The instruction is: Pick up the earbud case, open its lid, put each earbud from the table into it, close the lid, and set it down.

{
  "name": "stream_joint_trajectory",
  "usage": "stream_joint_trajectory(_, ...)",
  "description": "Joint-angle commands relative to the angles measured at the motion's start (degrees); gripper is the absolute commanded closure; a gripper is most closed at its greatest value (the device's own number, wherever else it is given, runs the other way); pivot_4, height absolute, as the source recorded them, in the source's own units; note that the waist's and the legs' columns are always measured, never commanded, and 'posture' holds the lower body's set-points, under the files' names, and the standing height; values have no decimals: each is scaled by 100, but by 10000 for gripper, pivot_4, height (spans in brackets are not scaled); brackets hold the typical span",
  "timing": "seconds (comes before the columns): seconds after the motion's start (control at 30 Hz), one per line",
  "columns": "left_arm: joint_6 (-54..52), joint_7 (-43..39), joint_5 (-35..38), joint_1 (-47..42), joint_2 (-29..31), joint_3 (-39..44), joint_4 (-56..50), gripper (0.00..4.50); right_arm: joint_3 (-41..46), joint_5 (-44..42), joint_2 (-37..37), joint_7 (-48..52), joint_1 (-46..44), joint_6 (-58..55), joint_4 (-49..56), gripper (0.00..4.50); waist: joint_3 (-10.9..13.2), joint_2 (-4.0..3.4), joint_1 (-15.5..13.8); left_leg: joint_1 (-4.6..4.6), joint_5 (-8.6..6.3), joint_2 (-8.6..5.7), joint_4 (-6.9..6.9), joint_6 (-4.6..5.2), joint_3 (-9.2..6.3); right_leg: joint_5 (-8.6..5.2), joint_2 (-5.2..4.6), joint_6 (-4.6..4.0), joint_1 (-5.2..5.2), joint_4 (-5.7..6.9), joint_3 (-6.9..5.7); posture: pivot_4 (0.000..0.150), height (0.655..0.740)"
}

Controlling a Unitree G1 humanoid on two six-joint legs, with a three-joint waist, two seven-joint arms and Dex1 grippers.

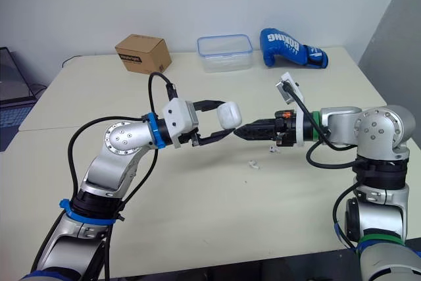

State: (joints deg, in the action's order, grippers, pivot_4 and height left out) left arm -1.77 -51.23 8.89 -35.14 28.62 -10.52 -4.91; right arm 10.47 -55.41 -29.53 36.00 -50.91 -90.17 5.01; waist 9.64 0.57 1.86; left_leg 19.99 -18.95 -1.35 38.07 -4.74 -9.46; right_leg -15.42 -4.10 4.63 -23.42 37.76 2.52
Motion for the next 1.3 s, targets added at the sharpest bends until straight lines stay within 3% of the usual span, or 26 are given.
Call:
stream_joint_trajectory(0.03,189,-138,53,-124,-53,-38,-242,17589,240,-118,65,-44,-261,-137,-141,8913,0,0,2,0,0,-1,0,0,1,0,0,0,0,0,1,1500,7400)
stream_joint_trajectory(0.43,539,-254,-240,-288,-73,-175,-134,17589,58,-575,22,-337,-673,-233,-1014,8913,0,0,10,0,0,-1,1,1,2,0,0,0,-2,4,2,1500,7400)
stream_joint_trajectory(1.13,978,-254,-431,-501,-77,-128,254,17589,-141,-1801,-146,-1288,-682,-233,-1493,8913,0,-1,14,1,1,-1,1,2,2,0,0,0,-3,6,2,1500,7400)
stream_joint_trajectory(1.23,970,-251,-432,-496,-88,-133,245,17589,-117,-1905,-126,-1415,-683,-233,-1518,14890,0,0,14,1,1,-1,1,2,2,0,0,0,-3,6,2,1500,7400)
stream_joint_trajectory(1.3,982,-247,-444,-499,-103,-143,263,17589,-101,-1983,-115,-1496,-689,-233,-1545,21863,0,-1,14,1,1,-1,1,2,1,0,0,0,-3,7,2,1500,7400)
